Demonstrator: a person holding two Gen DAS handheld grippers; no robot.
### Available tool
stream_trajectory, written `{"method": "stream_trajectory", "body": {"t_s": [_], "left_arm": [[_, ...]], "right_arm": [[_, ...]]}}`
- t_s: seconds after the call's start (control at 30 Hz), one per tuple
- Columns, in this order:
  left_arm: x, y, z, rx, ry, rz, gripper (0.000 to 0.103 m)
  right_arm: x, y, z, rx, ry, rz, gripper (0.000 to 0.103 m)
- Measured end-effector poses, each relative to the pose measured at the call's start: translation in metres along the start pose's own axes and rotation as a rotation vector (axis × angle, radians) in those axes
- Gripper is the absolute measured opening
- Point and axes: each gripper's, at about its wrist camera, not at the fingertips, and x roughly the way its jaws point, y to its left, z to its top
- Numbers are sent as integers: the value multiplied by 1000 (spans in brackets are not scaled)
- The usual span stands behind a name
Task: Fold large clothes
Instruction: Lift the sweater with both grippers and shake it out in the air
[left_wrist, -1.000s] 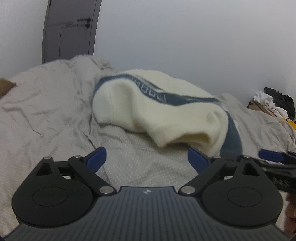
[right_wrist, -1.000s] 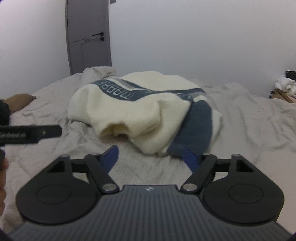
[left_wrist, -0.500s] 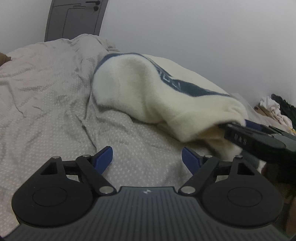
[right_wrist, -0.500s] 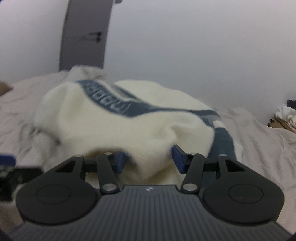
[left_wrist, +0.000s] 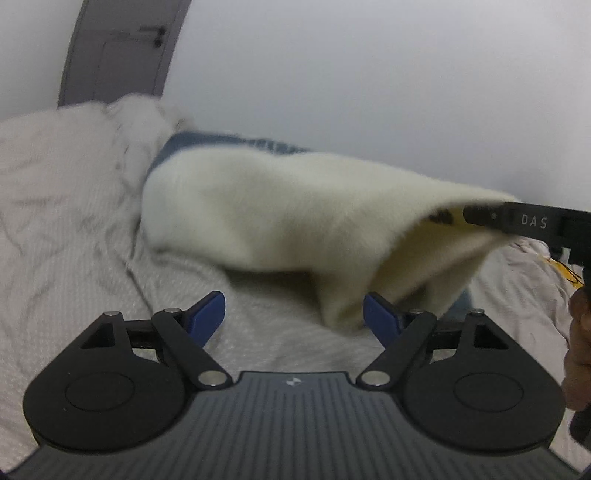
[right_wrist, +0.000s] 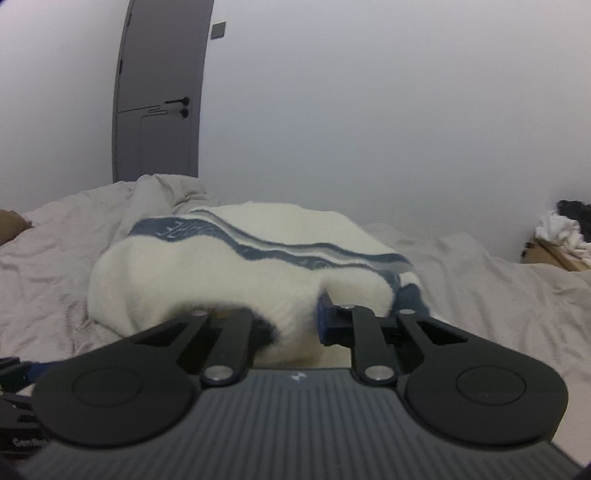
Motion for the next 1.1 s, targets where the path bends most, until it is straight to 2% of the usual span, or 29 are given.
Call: {"method": "stream_trajectory", "body": {"t_s": [0.13,0.4,0.53,0.63,0.73,0.93,1.1], "left_arm": [[-20,-7,2,21,-32,-63,85],[-70,-40,-6,87,-98,-255,85],[-101,-62,-15,156,-107,-349,85],[-128,-79,-24,232,-130,-364,86],[-137,-91,-31,310,-155,-321,86],[-133,-118,-42,398,-139,-208,86],[-105,-138,-60,462,-110,-17,86]], "right_arm": [[-42,-2,3,-6,-38,-13,13],[-120,-13,7,-18,-65,-43,13],[-155,-23,-1,-7,-68,-41,13],[-173,-28,-5,11,-62,-31,13],[-195,-29,-12,23,-67,-12,13],[-223,-40,-21,114,-58,36,13],[-217,-53,-38,201,-32,54,14]]}}
